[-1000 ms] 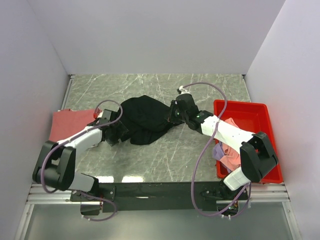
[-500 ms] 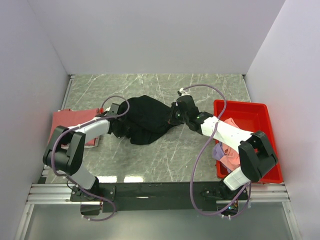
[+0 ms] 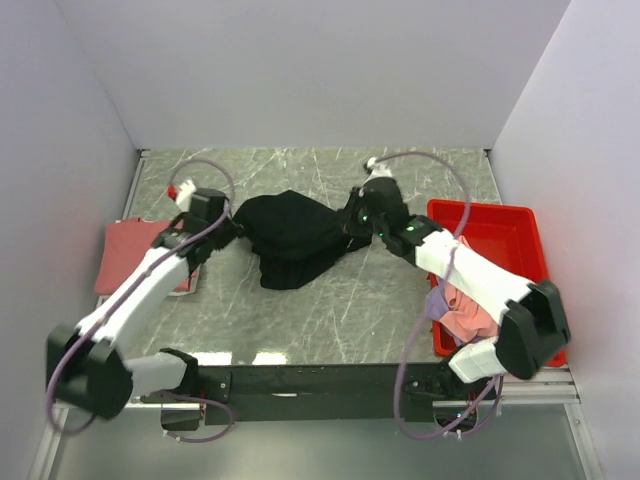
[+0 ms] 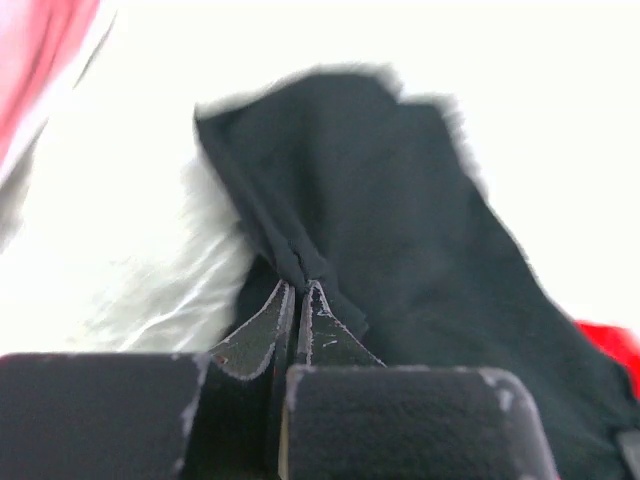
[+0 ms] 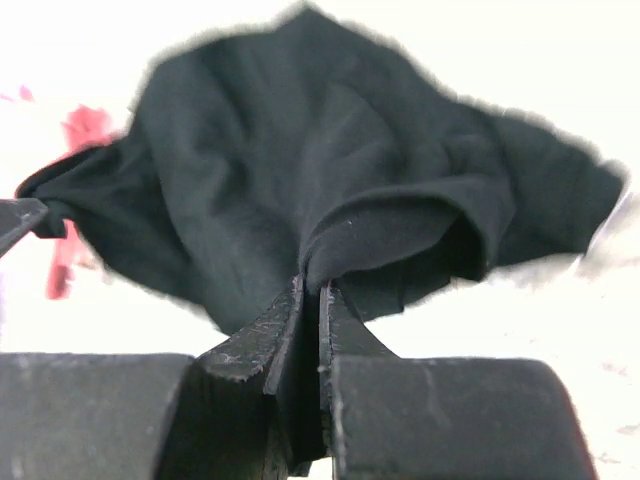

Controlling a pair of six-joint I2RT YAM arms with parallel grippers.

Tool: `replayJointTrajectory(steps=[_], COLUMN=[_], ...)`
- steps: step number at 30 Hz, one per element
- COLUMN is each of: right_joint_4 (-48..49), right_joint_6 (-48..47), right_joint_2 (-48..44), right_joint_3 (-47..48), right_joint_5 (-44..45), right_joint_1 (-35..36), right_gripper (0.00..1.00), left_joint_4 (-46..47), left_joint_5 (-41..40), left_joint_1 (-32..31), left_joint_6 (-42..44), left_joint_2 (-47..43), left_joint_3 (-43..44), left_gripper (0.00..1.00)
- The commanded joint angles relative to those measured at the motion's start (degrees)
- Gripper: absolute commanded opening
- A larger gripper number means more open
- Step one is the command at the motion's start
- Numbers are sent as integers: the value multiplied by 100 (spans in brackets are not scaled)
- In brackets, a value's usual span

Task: Fold and stack the t-shirts
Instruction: Flatten the tshirt out

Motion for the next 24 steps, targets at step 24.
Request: replayJointTrajectory(steps=[24], right_joint_4=[-2103], right_joint_6=[-1121], right_joint_2=[-1770], right_joint_3=[6417], right_joint_5=[-1334], right_joint_1=[-38], right_gripper=[0], left_joint_4=[877], left_joint_5=[1121], left_joint_1=[-40], left_joint_6=[2137], left_joint_2=[-1553], left_joint_3=[5596], left_gripper=[1])
